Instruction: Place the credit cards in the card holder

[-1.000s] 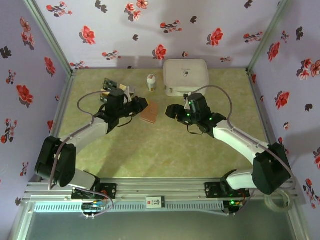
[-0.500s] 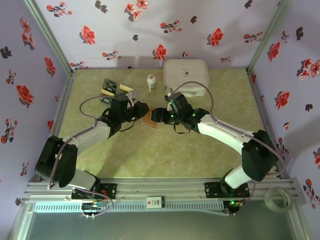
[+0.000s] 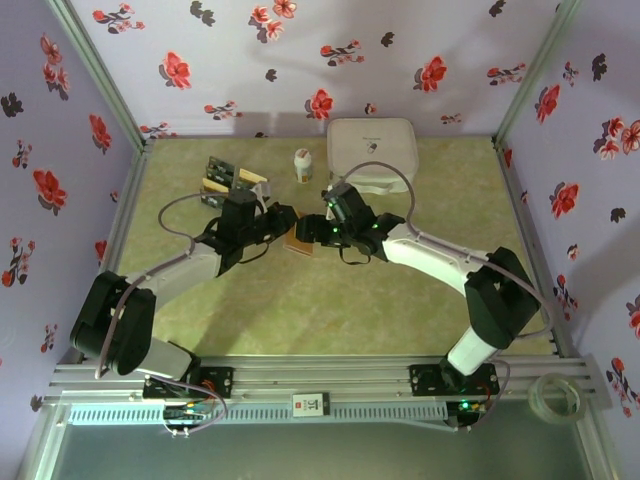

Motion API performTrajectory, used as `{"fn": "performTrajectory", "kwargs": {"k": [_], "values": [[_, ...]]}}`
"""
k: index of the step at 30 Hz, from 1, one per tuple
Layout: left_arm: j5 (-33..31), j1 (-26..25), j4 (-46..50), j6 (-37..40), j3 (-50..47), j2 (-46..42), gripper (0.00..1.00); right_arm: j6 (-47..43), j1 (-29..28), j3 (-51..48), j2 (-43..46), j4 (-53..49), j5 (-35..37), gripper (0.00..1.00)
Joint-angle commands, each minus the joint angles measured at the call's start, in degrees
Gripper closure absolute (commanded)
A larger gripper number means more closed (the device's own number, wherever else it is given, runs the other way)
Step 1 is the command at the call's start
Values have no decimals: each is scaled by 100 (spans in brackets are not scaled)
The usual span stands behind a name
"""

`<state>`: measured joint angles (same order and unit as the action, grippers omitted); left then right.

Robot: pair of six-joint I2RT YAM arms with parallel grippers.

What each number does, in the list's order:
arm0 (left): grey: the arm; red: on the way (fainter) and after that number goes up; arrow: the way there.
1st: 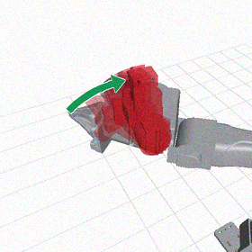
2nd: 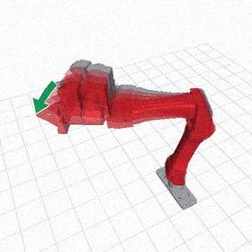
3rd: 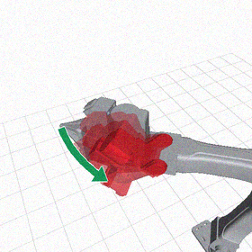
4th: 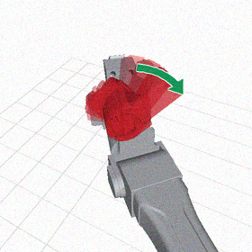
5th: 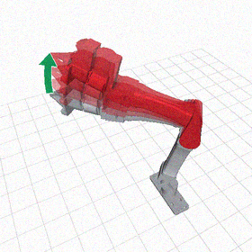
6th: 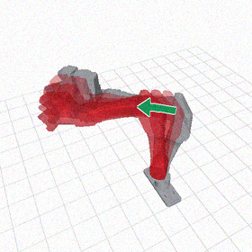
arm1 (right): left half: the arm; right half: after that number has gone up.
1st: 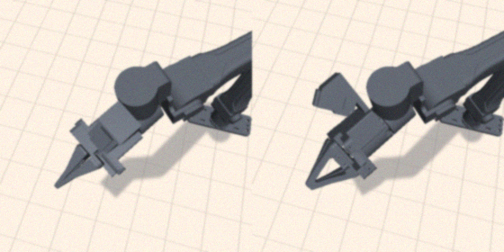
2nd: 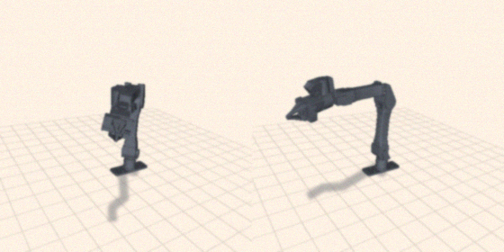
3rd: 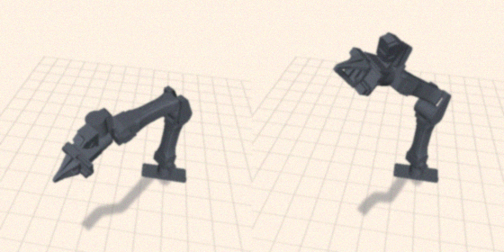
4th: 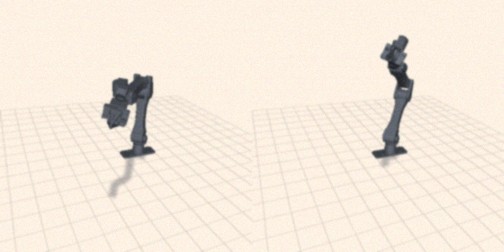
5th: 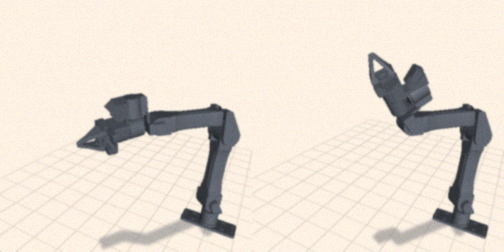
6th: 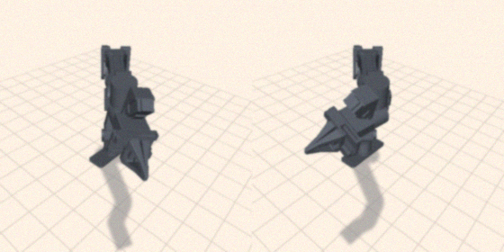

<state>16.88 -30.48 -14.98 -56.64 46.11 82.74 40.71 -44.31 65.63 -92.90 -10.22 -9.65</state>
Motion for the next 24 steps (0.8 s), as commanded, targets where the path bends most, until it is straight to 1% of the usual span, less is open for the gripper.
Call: {"fn": "performTrajectory", "kwargs": {"k": [1,4,7,9,12,15,18,20,24], "values": [[40,-65,-260,-66,-56,-161,100,43,-59,-62,-103,2,480,36],[30,-68,-260,-57,-52,-185,100,-16,-52,-295,-51,-269,816,40],[19,-68,-229,-23,-48,-201,100,-74,19,-650,172,-665,1305,45],[25,-63,-194,15,-31,-197,100,-29,193,-952,433,-943,1602,48],[11,-65,-103,102,11,-171,100,81,579,-1456,967,-1126,1644,51],[6,-60,-93,150,40,-114,100,139,872,-1882,1670,-950,1389,51],[16,-68,-117,171,50,-41,100,191,956,-1957,2093,-838,1070,50],[12,-63,-134,167,63,-6,100,267,977,-1953,2186,-582,654,50],[11,-63,-136,196,66,13,100,690,977,-1948,1991,413,-359,50]]}}
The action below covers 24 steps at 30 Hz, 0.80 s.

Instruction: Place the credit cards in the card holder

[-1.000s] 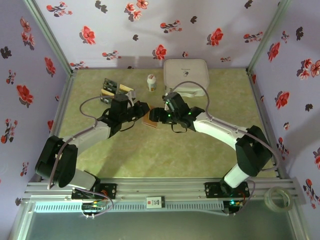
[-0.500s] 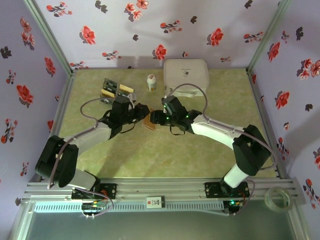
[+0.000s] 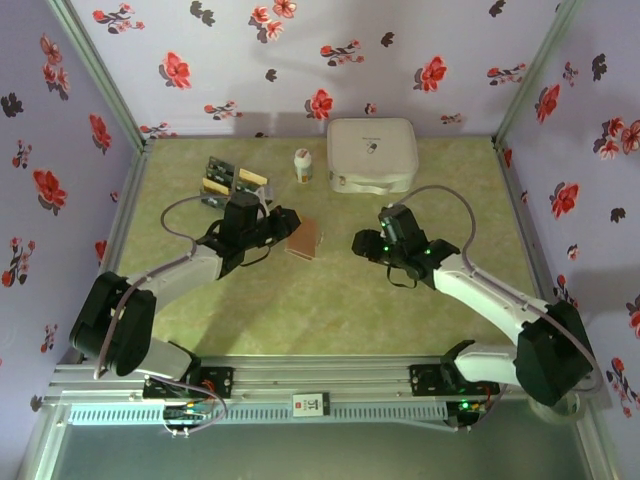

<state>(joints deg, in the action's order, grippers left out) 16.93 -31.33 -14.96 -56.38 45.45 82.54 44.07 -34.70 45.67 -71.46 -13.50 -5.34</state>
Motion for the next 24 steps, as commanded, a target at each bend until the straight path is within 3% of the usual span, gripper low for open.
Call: {"fn": "performTrajectory", "kwargs": {"k": [1,6,14,24], "values": [[10,20,-130,173,131,33,100,500,16,54,-258,1034,-1007,50],[11,15,-77,213,142,25,100,902,-52,252,-750,1897,-1533,50],[11,4,-86,216,142,16,100,923,-279,592,-1298,2076,-1539,52],[12,4,-86,221,139,12,100,1007,-310,472,-1588,2289,-1504,69]]}}
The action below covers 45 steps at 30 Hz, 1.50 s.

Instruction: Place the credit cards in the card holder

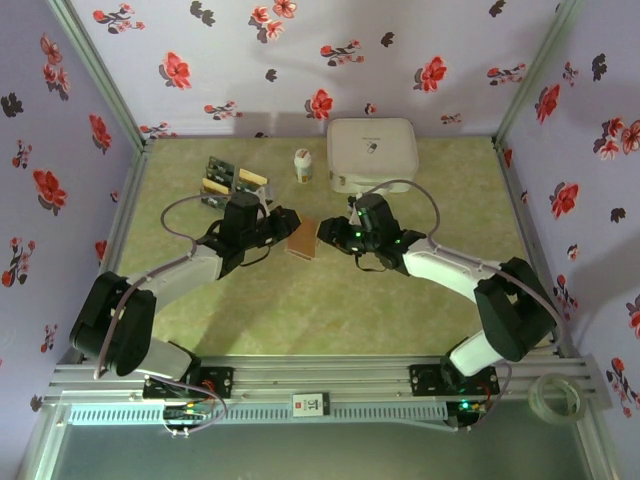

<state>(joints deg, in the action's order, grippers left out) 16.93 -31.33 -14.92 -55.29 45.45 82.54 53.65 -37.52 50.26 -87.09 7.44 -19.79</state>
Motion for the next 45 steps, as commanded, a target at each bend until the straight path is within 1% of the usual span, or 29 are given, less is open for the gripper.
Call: {"fn": "performTrajectory", "kwargs": {"k": [1,4,6,9,15,20,25,30,36,39,42,45], "values": [[11,4,-96,115,140,25,100,45,-28,-10,-13,198,-45,72],[12,4,-99,114,126,34,100,24,-19,-107,69,180,11,86],[10,4,-99,130,115,38,100,7,3,-194,156,153,58,100],[9,4,-99,167,74,65,100,7,67,-332,322,169,85,100],[16,4,-99,304,-70,139,85,12,133,-442,523,253,-49,100],[54,3,-277,360,-235,309,78,66,132,-498,561,335,-182,100],[90,4,-515,367,-389,480,76,93,131,-555,600,363,-199,100],[94,4,-766,361,-516,622,71,69,150,-543,673,279,-182,100],[115,-1,-930,349,-597,751,69,-20,174,-466,761,96,-179,100],[135,7,-990,359,-661,759,65,-69,201,-415,801,-8,-177,100],[131,10,-1034,354,-736,765,59,-128,228,-344,844,-113,-197,100],[144,9,-1107,344,-787,800,55,-171,245,-265,873,-208,-199,100]]}}
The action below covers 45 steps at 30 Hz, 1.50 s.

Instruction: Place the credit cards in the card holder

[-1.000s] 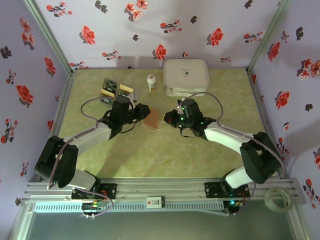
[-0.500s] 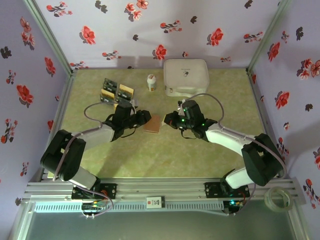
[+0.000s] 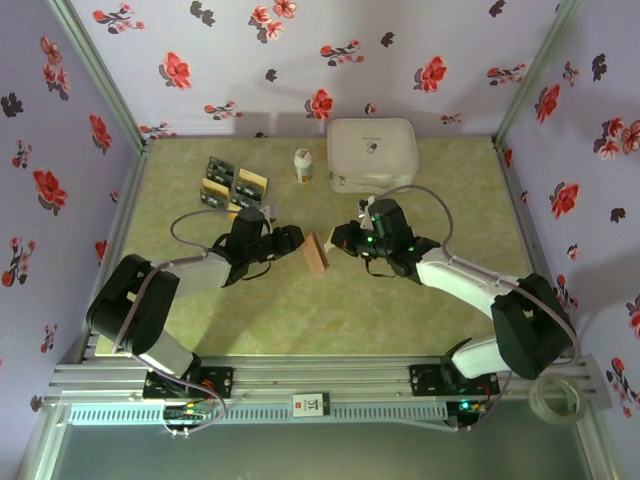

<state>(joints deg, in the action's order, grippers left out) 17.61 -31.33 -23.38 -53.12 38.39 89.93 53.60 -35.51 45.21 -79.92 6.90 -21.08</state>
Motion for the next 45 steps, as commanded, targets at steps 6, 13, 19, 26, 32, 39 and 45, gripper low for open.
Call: {"fn": "performTrajectory", "kwargs": {"k": [6,13,19,26,32,39,45], "values": [[128,11,-495,42,-148,250,53,-84,44,332,-18,-38,-212,100],[151,15,-562,58,-209,367,52,-52,43,215,-109,65,-189,100],[121,25,-514,117,-278,354,51,-63,44,133,-170,125,-155,100],[-163,22,801,510,71,288,48,-61,135,-70,-281,311,-144,100],[-377,-54,1731,879,432,348,44,-72,346,-292,-248,386,-157,100],[-563,-281,2388,1167,940,657,42,-80,560,-577,-226,483,-185,100],[-661,-431,2665,1295,1292,927,40,-97,739,-778,-138,532,-198,100]]}}
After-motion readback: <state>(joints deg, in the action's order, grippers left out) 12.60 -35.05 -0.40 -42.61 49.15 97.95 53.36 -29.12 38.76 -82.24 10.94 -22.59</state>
